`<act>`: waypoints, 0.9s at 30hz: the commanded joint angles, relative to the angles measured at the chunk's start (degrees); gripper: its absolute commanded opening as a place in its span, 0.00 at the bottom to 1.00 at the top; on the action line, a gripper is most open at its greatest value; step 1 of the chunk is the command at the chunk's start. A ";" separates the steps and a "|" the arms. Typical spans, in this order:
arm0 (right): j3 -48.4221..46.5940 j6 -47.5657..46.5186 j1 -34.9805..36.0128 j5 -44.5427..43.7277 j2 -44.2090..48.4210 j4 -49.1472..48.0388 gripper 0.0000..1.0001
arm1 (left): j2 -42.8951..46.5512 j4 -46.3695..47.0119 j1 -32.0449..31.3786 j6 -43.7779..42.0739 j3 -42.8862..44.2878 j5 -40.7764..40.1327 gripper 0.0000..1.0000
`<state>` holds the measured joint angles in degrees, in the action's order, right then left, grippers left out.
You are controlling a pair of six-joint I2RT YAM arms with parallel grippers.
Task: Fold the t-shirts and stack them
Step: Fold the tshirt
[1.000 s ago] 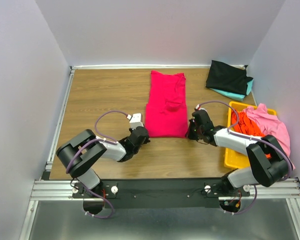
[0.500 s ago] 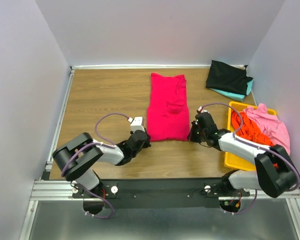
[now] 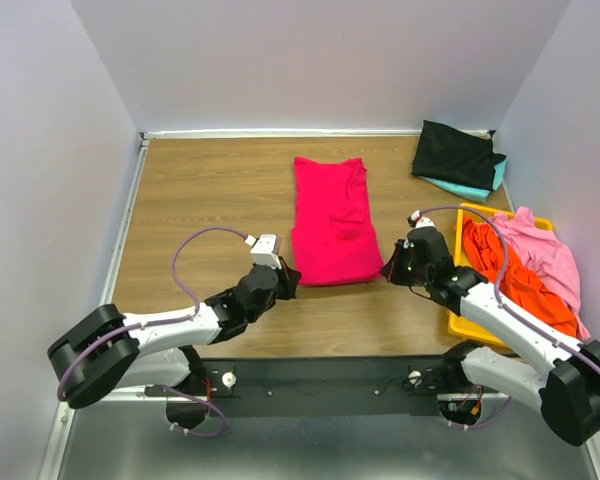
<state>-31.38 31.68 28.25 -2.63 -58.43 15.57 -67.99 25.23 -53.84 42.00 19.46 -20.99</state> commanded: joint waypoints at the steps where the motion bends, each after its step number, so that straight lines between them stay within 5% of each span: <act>1: -0.44 0.31 0.49 -0.53 3.57 4.90 0.01 | 4.25 -4.92 -1.26 -0.16 -0.83 0.17 0.00; 13: -7.28 0.49 0.67 -0.08 15.97 13.77 0.01 | 17.51 -10.98 -5.38 0.37 1.36 -0.28 0.00; 27: -11.86 0.05 0.67 -1.05 20.03 16.68 0.00 | 23.34 -14.95 -9.34 0.19 5.06 -0.28 0.00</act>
<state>-40.93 32.10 28.62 -2.22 -39.33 30.20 -44.99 11.97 -62.06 42.63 22.26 -20.91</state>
